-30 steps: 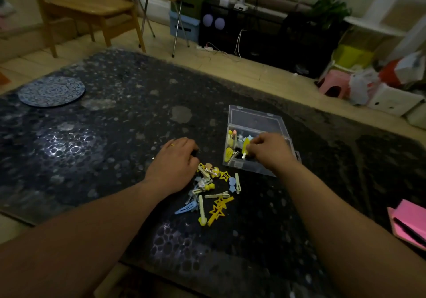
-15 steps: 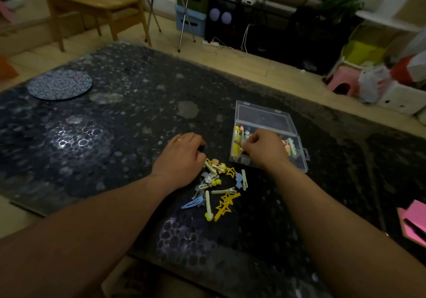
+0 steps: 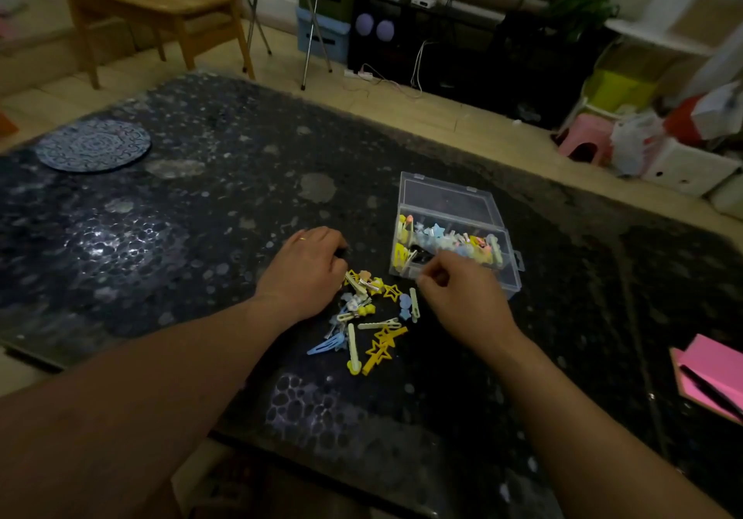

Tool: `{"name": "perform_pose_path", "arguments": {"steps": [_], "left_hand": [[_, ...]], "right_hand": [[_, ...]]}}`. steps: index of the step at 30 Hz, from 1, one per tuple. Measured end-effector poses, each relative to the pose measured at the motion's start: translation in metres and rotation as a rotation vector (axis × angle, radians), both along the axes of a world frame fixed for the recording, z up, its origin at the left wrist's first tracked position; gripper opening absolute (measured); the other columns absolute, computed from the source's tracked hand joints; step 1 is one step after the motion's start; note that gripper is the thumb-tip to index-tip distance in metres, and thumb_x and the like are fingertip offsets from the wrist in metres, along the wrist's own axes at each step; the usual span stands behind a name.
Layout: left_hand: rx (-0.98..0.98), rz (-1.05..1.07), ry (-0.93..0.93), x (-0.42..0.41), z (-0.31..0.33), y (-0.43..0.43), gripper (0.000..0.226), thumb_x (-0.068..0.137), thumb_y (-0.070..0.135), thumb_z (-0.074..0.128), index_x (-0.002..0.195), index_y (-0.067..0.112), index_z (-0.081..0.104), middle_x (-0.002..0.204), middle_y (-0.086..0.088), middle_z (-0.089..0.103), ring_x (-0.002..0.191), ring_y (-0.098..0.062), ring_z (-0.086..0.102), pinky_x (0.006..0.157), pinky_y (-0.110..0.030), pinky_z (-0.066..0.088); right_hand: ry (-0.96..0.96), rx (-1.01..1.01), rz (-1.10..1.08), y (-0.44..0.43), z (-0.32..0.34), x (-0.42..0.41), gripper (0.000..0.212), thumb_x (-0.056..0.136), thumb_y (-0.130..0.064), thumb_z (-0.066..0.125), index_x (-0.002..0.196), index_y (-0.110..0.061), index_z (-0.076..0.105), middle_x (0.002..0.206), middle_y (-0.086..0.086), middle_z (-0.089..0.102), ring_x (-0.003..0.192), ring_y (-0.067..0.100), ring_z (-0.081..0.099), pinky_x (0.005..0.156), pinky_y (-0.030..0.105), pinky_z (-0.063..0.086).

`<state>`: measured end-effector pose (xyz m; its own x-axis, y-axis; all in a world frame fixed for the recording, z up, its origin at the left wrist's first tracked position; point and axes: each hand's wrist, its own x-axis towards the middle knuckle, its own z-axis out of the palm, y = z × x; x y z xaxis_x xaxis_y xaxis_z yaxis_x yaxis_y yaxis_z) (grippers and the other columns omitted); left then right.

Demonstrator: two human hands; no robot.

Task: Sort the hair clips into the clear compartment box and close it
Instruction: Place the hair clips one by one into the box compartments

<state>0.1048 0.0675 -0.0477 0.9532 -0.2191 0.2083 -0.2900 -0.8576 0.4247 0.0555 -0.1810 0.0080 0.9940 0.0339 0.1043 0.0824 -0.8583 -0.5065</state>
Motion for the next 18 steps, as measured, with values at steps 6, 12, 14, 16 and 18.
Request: {"name": "perform_pose_path", "arguments": {"steps": [6,12,14,16,18], "left_hand": [[0.001,-0.001,-0.006,0.001,-0.002,0.001,0.053,0.087,0.04,0.026,0.121,0.023,0.063,0.126,0.004,0.063,0.12,-0.016,0.054,0.114,-0.035,0.034],[0.007,0.001,-0.005,0.001,-0.001,0.0,0.054,0.087,0.04,0.026,0.122,0.022,0.063,0.128,0.003,0.063,0.121,-0.017,0.054,0.116,-0.036,0.034],[0.006,0.002,-0.007,0.002,-0.002,0.0,0.055,0.087,0.041,0.025,0.122,0.022,0.063,0.128,0.003,0.063,0.121,-0.017,0.054,0.116,-0.036,0.034],[0.007,0.003,-0.012,0.002,-0.004,0.001,0.054,0.087,0.041,0.025,0.122,0.022,0.063,0.128,0.003,0.063,0.121,-0.017,0.054,0.116,-0.037,0.035],[0.009,0.001,-0.019,0.002,-0.004,0.001,0.052,0.088,0.04,0.026,0.121,0.022,0.062,0.125,0.003,0.063,0.119,-0.017,0.054,0.116,-0.037,0.035]], "right_hand": [[0.23,-0.118,0.021,0.004,-0.008,-0.008,0.019,0.098,-0.046,0.071,0.107,-0.03,0.066,0.094,-0.011,0.068,0.087,0.01,0.066,0.082,0.038,0.059],[0.348,-0.271,0.066,0.003,0.004,-0.002,0.016,0.092,-0.032,0.072,0.107,-0.026,0.069,0.1,-0.005,0.071,0.09,0.016,0.067,0.084,0.043,0.061],[0.372,-0.301,0.074,0.003,0.007,-0.003,0.011,0.091,-0.03,0.072,0.099,-0.023,0.073,0.095,-0.002,0.074,0.085,0.016,0.068,0.081,0.044,0.062],[0.351,-0.239,0.058,0.0,0.012,-0.003,0.007,0.092,-0.028,0.072,0.095,-0.022,0.073,0.092,-0.001,0.074,0.082,0.015,0.069,0.079,0.045,0.063],[0.315,-0.075,0.01,-0.004,0.021,0.002,0.003,0.096,-0.025,0.071,0.093,-0.024,0.07,0.091,-0.003,0.072,0.083,0.012,0.069,0.073,0.036,0.061]]}}
